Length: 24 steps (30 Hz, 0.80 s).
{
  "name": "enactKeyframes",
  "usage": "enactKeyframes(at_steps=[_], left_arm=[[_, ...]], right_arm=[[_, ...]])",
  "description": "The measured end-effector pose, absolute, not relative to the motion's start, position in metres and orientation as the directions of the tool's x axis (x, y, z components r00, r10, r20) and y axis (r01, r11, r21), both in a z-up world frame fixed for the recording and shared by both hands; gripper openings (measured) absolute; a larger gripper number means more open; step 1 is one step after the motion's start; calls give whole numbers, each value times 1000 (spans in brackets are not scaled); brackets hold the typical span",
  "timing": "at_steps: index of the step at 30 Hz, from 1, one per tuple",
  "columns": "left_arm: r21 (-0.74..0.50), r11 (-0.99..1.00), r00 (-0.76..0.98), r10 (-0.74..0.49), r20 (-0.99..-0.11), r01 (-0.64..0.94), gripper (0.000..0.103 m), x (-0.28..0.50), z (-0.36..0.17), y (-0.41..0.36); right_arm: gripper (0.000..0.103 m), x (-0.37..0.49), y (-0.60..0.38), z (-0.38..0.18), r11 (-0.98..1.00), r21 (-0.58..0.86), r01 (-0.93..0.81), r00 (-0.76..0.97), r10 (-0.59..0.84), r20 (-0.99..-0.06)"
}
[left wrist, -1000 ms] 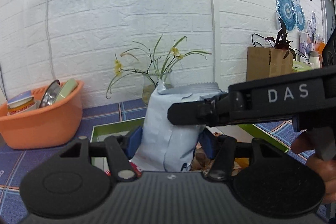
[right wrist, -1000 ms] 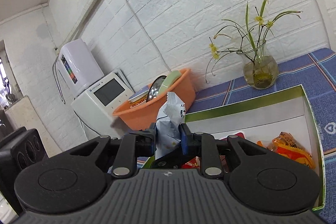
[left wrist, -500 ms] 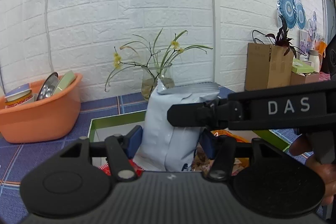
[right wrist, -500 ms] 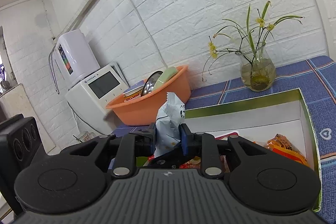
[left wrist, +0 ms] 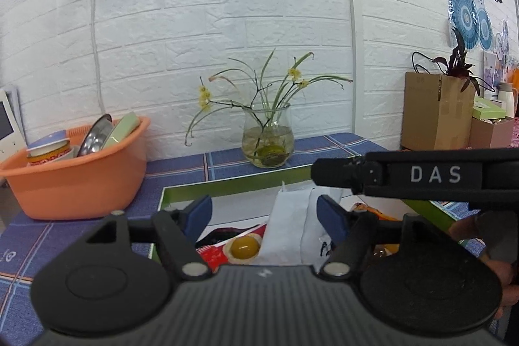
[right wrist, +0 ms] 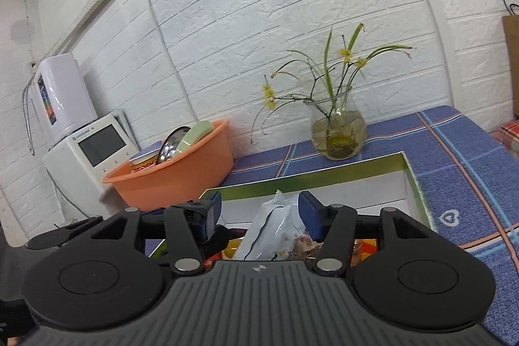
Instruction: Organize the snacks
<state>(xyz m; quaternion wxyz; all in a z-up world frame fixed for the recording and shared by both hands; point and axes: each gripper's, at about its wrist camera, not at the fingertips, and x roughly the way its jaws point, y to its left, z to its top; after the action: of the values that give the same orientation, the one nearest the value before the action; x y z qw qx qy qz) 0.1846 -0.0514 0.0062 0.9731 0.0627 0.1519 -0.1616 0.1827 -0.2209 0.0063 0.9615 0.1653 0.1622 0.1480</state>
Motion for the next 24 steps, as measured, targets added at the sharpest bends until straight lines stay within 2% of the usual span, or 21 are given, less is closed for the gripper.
enactKeyframes(at_steps=[1,2,3,4,7,12,17,21,24], left_arm=[[77,941,903,-291,-317,330,80,185,6,-52],[83,942,905,-284,-317,324,87,184,7,-53],[92,943,909,-279,-311,321,99,183,7,-54],[104,943,915,-272,-298,315,102,181,7,-55],[140,940,922,-262,-287,311,103,177,8,-58],[137,952,927,-224,-300,274,103,178,10,-59],[94,970,913,-174,-369,223,103,175,16,-52],[29,981,895,-165,-415,194,103,161,19,-40],[26,985,897,-144,-418,170,103,143,22,-34]], right_arm=[[92,182,-221,7,907,357,-222,909,325,-262],[92,181,-221,8,912,347,-216,914,315,-258],[93,179,-221,9,918,336,-210,919,303,-253],[97,178,-221,10,924,325,-202,924,290,-251],[103,175,-217,13,938,286,-196,933,268,-242],[103,167,-210,19,963,208,-173,951,218,-217],[103,152,-211,29,977,190,-97,972,134,-193],[103,128,-209,32,985,168,-25,978,59,-201],[103,110,-204,32,991,119,62,964,-29,-263]])
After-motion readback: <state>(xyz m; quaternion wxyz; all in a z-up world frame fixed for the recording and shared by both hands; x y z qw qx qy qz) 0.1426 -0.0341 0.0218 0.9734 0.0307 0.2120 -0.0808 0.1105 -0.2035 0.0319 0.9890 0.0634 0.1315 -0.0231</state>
